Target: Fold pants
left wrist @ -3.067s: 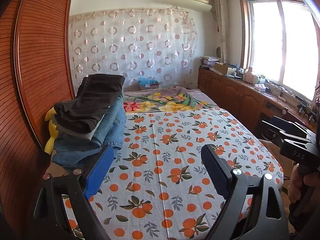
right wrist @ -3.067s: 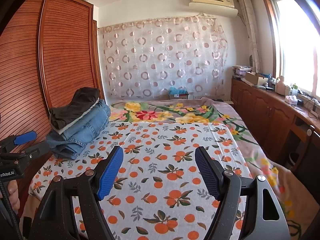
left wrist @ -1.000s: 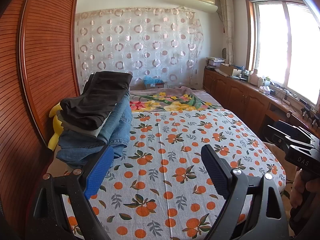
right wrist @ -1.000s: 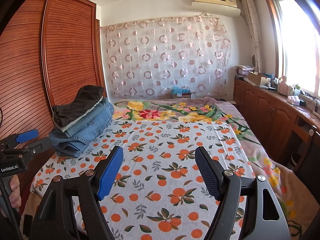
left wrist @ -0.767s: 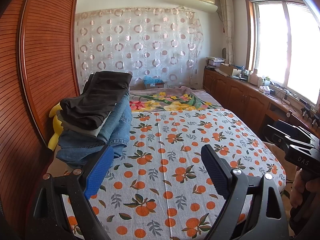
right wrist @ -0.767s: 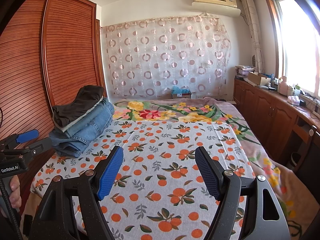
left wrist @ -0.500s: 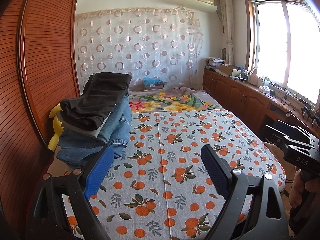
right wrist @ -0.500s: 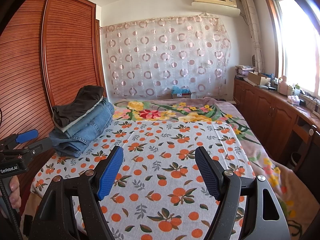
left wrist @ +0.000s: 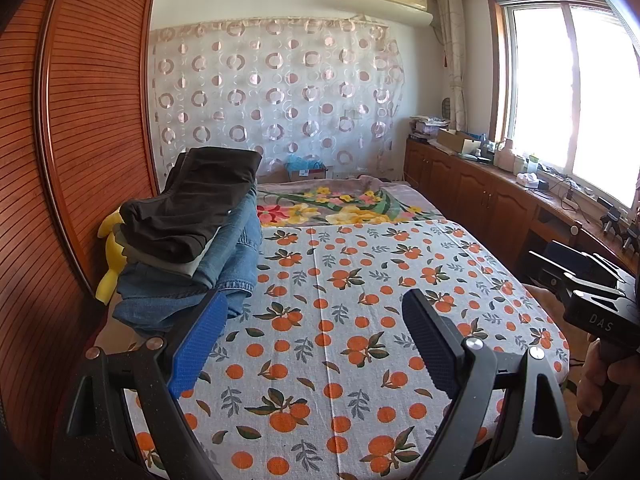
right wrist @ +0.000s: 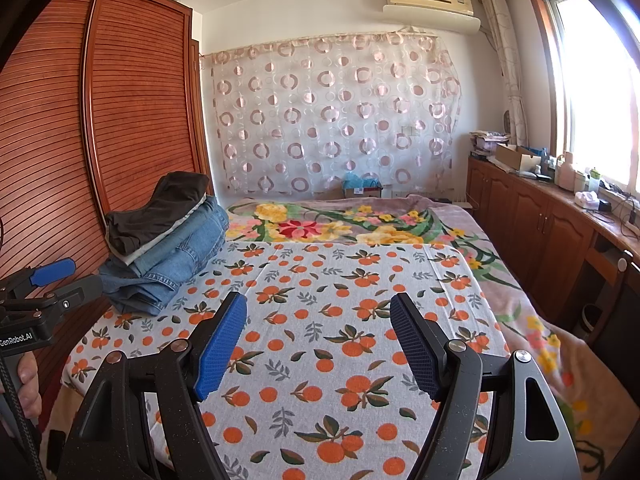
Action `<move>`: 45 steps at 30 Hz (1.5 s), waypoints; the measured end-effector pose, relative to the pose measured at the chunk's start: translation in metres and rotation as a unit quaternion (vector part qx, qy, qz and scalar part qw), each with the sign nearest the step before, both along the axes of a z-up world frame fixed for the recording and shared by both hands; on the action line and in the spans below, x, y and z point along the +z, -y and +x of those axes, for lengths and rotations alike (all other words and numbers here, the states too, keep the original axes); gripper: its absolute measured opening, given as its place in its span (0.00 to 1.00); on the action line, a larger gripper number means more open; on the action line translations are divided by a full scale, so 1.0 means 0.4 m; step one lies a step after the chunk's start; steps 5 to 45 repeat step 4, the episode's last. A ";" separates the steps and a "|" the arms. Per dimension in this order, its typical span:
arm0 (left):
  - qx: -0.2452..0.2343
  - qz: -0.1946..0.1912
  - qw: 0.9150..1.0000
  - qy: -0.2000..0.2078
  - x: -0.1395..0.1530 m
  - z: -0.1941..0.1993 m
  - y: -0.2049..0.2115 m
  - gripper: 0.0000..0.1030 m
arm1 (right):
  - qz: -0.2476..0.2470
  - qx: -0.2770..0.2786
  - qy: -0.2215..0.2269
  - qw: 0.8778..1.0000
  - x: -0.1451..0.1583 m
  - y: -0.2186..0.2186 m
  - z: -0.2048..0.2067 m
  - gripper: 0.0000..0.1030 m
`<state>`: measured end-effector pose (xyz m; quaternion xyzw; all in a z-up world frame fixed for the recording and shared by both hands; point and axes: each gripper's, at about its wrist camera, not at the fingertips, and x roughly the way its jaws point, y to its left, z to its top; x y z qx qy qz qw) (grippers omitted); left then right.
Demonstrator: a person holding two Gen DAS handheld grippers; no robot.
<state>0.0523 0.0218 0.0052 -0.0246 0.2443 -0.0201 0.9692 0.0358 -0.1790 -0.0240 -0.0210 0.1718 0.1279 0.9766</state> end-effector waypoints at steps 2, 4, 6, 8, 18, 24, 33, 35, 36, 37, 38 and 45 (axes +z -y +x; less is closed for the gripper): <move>0.000 0.000 1.000 0.000 0.000 0.000 0.000 0.87 | 0.000 0.000 0.000 1.000 0.000 0.000 0.000 0.74; 0.000 0.000 1.000 0.000 0.000 0.000 -0.001 0.87 | 0.000 0.000 0.000 1.000 0.000 0.000 0.000 0.74; 0.000 0.000 1.000 0.000 0.000 0.000 -0.001 0.87 | 0.000 0.000 0.000 1.000 0.000 0.000 0.000 0.74; 0.000 0.000 1.000 0.000 0.000 0.000 -0.001 0.87 | 0.000 0.000 0.000 1.000 0.000 0.000 0.000 0.74; 0.000 0.000 1.000 0.000 0.000 0.000 -0.001 0.87 | 0.000 0.000 0.000 1.000 0.000 0.000 0.000 0.74; 0.000 0.000 1.000 0.000 0.000 0.000 -0.001 0.87 | 0.000 0.000 0.000 1.000 0.000 0.000 0.000 0.74; 0.000 0.000 1.000 0.000 0.000 0.000 -0.001 0.87 | 0.000 0.000 0.000 1.000 0.000 0.000 0.000 0.74; 0.000 0.000 1.000 0.000 0.000 0.000 -0.001 0.87 | 0.000 0.000 0.000 1.000 0.000 0.000 0.000 0.74; 0.000 0.000 1.000 0.000 0.000 0.000 -0.001 0.87 | 0.000 0.000 0.000 1.000 0.000 0.000 0.000 0.74; 0.000 0.000 1.000 0.000 0.000 0.000 -0.001 0.87 | 0.000 0.000 0.000 1.000 0.000 0.000 0.000 0.74; 0.000 0.000 1.000 0.000 0.000 0.000 -0.001 0.87 | 0.000 0.000 0.000 1.000 0.000 0.000 0.000 0.74; 0.000 0.000 1.000 0.000 0.000 0.000 -0.001 0.87 | 0.000 0.000 0.000 1.000 0.000 0.000 0.000 0.74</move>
